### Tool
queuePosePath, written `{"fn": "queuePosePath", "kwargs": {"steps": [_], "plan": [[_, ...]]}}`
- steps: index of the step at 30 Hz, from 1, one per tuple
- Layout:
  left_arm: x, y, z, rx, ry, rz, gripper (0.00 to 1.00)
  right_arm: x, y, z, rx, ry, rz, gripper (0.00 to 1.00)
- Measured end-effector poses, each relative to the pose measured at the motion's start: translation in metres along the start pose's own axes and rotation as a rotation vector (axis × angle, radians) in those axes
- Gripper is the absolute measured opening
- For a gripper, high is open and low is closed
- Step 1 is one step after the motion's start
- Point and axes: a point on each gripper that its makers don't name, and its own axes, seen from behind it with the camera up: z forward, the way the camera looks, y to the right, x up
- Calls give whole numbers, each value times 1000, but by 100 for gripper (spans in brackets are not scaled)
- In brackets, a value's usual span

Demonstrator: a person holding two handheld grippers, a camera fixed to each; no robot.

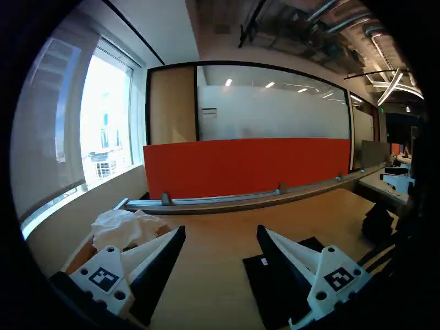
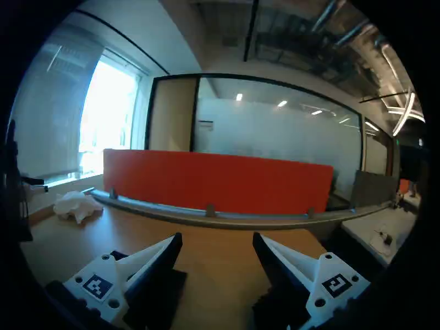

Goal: Fold towel

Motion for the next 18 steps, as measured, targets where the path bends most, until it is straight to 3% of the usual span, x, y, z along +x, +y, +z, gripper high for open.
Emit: {"fn": "queuePosePath", "kwargs": {"steps": [9,18], "plan": [[-16,36,1,-184,-92,46,96,-8,-39,-2,199,-109,-102,100],[-33,51,3,-255,-133,91,96,-29,-54,-4,279,-176,-152,100]]}}
